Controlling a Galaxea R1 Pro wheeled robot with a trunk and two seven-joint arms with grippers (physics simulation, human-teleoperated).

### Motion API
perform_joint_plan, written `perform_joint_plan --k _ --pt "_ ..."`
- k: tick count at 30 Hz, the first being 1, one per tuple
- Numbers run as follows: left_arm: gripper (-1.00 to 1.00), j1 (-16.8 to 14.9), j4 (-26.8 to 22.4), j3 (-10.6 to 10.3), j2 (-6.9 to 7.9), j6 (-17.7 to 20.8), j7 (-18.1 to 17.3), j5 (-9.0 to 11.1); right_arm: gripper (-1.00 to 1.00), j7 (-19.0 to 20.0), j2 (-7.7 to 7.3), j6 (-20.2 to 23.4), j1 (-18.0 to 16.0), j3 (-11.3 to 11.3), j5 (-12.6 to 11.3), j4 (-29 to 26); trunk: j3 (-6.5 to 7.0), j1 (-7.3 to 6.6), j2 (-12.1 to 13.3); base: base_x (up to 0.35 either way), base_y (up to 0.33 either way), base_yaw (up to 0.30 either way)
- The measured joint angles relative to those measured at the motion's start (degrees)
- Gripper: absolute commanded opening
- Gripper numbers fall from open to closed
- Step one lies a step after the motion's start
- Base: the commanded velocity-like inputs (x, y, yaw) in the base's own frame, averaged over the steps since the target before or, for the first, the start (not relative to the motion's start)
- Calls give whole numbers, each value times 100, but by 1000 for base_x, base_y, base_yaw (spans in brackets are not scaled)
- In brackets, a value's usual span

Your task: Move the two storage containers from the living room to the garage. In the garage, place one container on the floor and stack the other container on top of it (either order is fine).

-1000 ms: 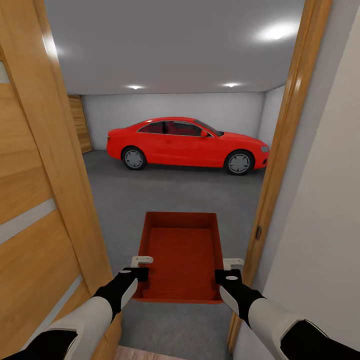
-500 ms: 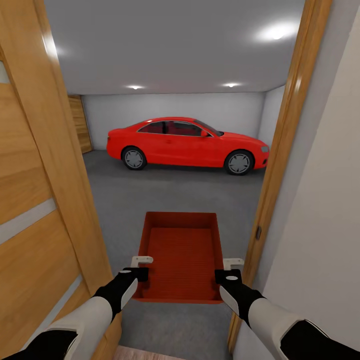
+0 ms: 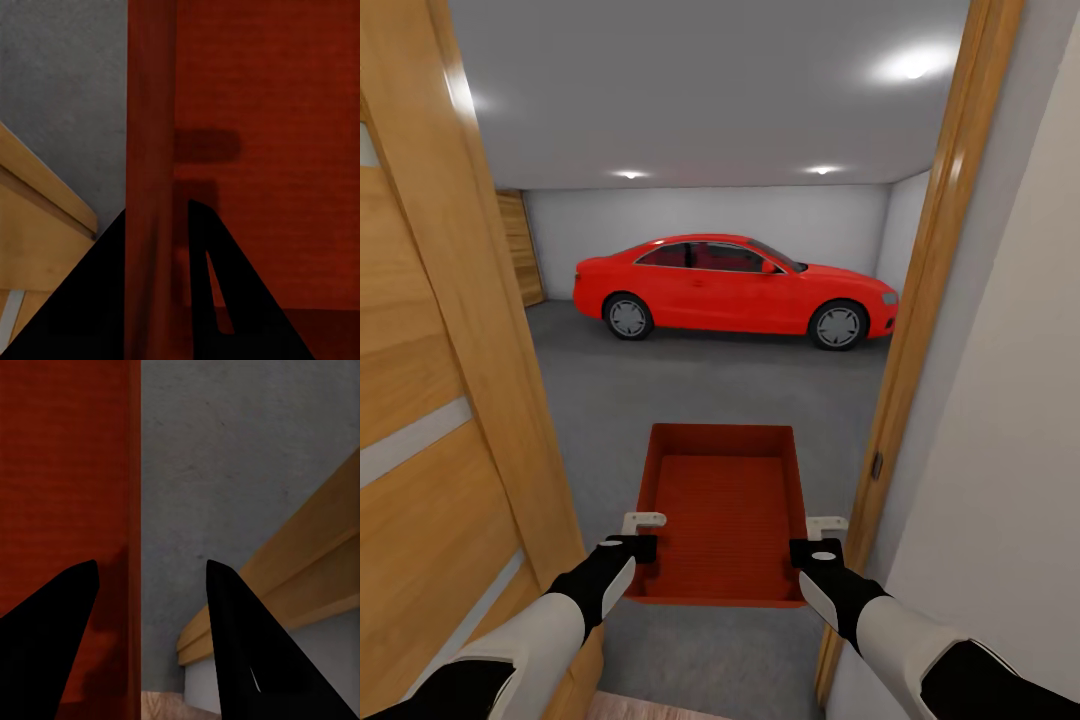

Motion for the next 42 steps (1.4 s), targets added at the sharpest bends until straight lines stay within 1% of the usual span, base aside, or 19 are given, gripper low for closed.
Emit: perform_joint_plan --k 16,28,42 --pt "-100 -1 0 18 -1 4 -10 -20 -100 1 -1 0 1 1 -6 0 0 -1 0 124 198 -18" --pt "-100 -1 1 9 -1 0 -6 -10 -100 -1 -1 0 1 -5 3 -2 0 0 0 16 19 -222" --pt "-100 0 -1 8 0 2 -5 -9 -100 1 0 0 0 -2 1 0 0 0 0 47 99 -20"
